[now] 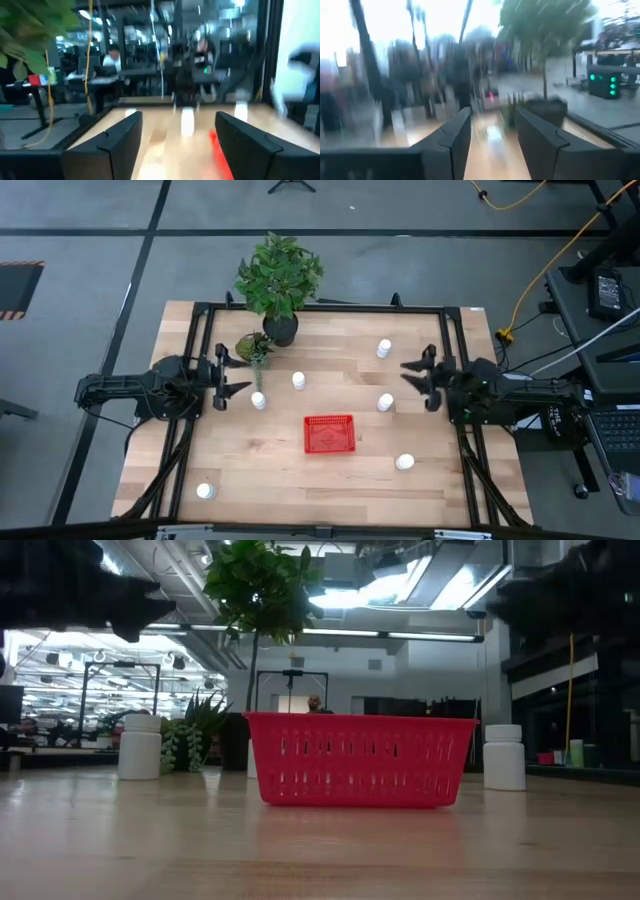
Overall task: Pick and place pill bottles into a basket
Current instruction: Put the white pill bottles into the red bin
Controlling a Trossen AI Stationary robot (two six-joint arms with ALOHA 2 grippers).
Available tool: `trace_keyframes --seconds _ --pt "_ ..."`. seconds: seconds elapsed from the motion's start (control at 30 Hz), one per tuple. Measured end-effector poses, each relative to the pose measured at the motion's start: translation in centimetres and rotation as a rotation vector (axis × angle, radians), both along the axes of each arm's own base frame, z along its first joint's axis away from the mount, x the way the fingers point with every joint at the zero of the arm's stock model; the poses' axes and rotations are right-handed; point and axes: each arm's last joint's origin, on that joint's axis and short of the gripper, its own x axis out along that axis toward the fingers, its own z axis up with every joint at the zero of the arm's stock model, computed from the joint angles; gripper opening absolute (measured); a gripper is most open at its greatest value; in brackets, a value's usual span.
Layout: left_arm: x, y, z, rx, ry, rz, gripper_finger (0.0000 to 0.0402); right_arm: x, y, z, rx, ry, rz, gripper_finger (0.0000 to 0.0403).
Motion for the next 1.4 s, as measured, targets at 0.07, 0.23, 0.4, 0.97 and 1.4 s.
trace_keyframes --seconds 0.07,0.23,0.4,0.97,1.4 --pt "-0.1 0.0 0.4 -0.074 -0.046 -0.015 0.0244 -0.4 -0.1 1.2 0.125 -0.156 0.003 0.0157" --pt "-0.3 0.0 1.1 -0.15 -0.13 -0.03 0.0244 -1.8 0.0 3.6 0.239 -0.462 0.077 0.0157" --pt "-0.5 0.2 1.7 -0.264 -0.22 0.003 0.0246 -2.5 0.0 4.5 0.241 -0.583 0.06 0.0157" --pt "-0.9 1.2 1.6 -0.306 -0.263 0.383 0.0244 -0.8 -0.9 9.1 0.283 -0.047 -0.217 0.0157" --pt "-0.6 1.3 0.5 -0.293 -0.145 0.414 0.0246 5.2 -4.7 18.8 0.277 0.895 -0.443 0.0232"
